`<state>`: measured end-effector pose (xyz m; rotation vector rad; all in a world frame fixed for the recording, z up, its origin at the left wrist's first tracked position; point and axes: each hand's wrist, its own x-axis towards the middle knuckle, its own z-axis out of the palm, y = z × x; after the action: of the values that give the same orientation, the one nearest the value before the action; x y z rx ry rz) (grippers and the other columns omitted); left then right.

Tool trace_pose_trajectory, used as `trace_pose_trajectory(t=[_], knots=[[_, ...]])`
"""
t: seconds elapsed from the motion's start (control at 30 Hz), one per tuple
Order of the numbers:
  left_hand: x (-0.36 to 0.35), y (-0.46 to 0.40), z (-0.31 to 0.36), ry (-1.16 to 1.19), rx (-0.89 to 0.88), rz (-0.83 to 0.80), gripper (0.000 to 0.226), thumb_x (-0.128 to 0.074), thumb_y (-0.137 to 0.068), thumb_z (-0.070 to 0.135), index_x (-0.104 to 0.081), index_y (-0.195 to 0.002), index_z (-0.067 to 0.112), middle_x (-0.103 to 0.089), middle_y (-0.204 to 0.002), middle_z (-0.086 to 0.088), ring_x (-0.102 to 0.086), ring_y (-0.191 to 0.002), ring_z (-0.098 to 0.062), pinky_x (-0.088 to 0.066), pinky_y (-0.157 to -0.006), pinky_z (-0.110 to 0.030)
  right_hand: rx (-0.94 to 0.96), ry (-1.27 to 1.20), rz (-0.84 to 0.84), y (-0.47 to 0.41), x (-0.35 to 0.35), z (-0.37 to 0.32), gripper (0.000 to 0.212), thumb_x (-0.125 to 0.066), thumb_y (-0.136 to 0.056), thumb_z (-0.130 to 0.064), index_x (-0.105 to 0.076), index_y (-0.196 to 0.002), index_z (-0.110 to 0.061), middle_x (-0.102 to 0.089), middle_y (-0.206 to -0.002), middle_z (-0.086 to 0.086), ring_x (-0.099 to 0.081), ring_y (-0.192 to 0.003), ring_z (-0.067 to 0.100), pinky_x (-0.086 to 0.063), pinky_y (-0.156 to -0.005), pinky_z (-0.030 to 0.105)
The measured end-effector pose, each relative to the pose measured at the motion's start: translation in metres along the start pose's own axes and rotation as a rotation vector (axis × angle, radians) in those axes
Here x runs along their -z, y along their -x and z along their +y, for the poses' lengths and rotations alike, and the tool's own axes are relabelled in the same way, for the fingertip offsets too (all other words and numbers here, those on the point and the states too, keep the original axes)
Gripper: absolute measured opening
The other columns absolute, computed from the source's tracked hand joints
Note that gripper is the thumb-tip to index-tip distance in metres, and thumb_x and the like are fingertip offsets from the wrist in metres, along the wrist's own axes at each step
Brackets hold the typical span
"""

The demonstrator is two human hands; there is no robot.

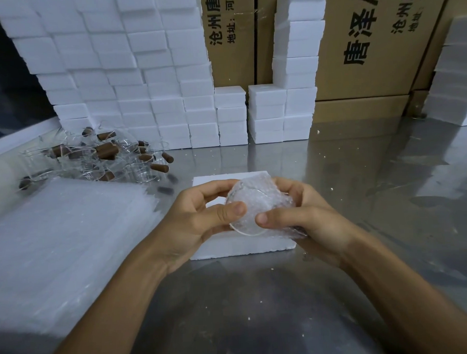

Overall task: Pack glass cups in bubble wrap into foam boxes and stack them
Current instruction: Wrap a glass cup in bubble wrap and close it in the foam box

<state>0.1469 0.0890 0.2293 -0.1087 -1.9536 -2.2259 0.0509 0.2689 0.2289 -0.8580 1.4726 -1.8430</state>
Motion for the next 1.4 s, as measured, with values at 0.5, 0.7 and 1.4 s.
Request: trace_pose_trajectory(t=[0.5, 0.7, 1.4], knots=[[0.012, -0.002, -0.005, -0.198, -0.113, 0.063, 0.06, -0.09, -0.057, 0.026, -0.069, -0.113, 0.024, -0.064, -0.123, -0.006, -0.063, -0.11, -0.04, -0.058, -0.087, -0.039, 0.132, 0.208, 0.212, -0.003, 0.003, 0.004, 0.064, -0.092, -0.051, -0.015, -0.069, -0.111, -0.018, -0.075, -0.103, 0.003, -0.073, -0.096, 0.019, -0.058, -0.085, 0.034], [0.013, -0.004, -0.007, -0.278, -0.175, 0.102, 0.062, -0.092, -0.055, 0.01, -0.065, -0.107, 0.03, -0.061, -0.117, 0.007, -0.067, -0.107, -0.026, -0.059, -0.076, -0.036, 0.197, 0.285, 0.186, -0.003, 0.008, 0.007, 0.067, -0.096, -0.055, -0.008, -0.07, -0.116, -0.021, -0.075, -0.107, 0.002, -0.072, -0.098, 0.021, -0.06, -0.086, 0.037], [0.012, -0.003, -0.018, -1.145, -0.578, 0.364, 0.065, -0.082, -0.065, 0.046, -0.053, -0.119, 0.024, -0.065, -0.105, 0.007, -0.062, -0.085, -0.011, -0.059, -0.064, -0.03, 0.561, 0.878, 0.317, -0.003, 0.006, 0.016, 0.066, -0.09, -0.07, -0.024, -0.058, -0.127, -0.023, -0.059, -0.118, -0.005, -0.06, -0.101, 0.007, -0.054, -0.079, 0.021]])
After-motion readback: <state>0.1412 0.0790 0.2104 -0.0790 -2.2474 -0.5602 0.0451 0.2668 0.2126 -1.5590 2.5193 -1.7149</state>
